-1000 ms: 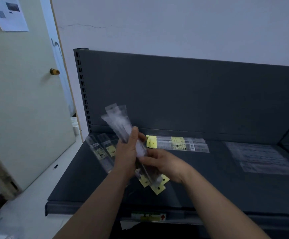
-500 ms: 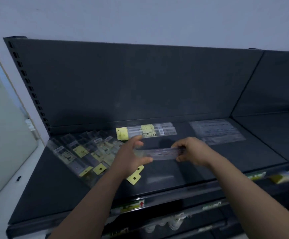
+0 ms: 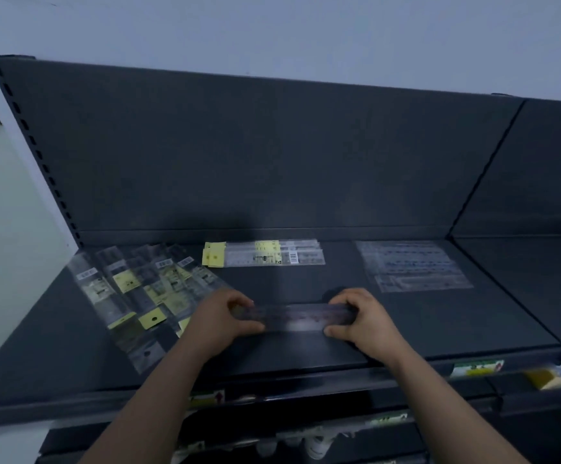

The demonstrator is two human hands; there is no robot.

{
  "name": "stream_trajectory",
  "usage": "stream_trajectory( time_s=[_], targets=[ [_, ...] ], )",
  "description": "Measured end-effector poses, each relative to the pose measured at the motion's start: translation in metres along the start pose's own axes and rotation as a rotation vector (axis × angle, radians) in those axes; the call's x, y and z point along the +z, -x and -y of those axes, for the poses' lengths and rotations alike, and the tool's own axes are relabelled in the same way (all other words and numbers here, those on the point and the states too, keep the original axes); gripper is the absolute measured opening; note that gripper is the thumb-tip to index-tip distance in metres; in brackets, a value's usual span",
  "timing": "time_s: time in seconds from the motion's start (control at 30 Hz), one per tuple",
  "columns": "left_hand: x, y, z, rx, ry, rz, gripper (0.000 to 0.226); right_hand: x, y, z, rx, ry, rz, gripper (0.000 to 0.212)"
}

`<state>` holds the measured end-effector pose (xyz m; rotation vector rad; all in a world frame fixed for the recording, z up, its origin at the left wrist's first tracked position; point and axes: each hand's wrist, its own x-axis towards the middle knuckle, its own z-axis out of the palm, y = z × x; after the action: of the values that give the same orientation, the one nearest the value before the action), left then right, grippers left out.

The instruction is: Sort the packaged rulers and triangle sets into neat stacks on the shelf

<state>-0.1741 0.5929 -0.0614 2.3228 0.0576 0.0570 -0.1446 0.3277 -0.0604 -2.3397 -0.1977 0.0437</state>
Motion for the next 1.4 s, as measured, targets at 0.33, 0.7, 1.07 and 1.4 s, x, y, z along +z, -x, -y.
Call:
stream_trajectory(
  time_s=[0.33, 0.7, 1.07, 1.4],
  targets=[
    [0.021, 0.016, -0.022, -0.017, 0.005, -0.027, 0.037, 0.003, -0.008, -0.008, -0.133, -0.191, 0.157, 0.034],
    [0.038, 0.032, -0.026, -0.016, -0.008, -0.096, 0.023, 0.003, -0.002, -0.031, -0.219, -0.062, 0.143, 0.053],
    [0.040, 0.005, -0.057, 0.096, -0.009, 0.008, 0.038, -0.034, 0.006, -0.037, -0.084, -0.145, 0.092, 0.025],
    [0.132, -0.041, -0.141, 0.148, 0.107, 0.113, 0.030, -0.136, -0.005, -0.100, 0.037, -0.064, -0.042, 0.029]
  ],
)
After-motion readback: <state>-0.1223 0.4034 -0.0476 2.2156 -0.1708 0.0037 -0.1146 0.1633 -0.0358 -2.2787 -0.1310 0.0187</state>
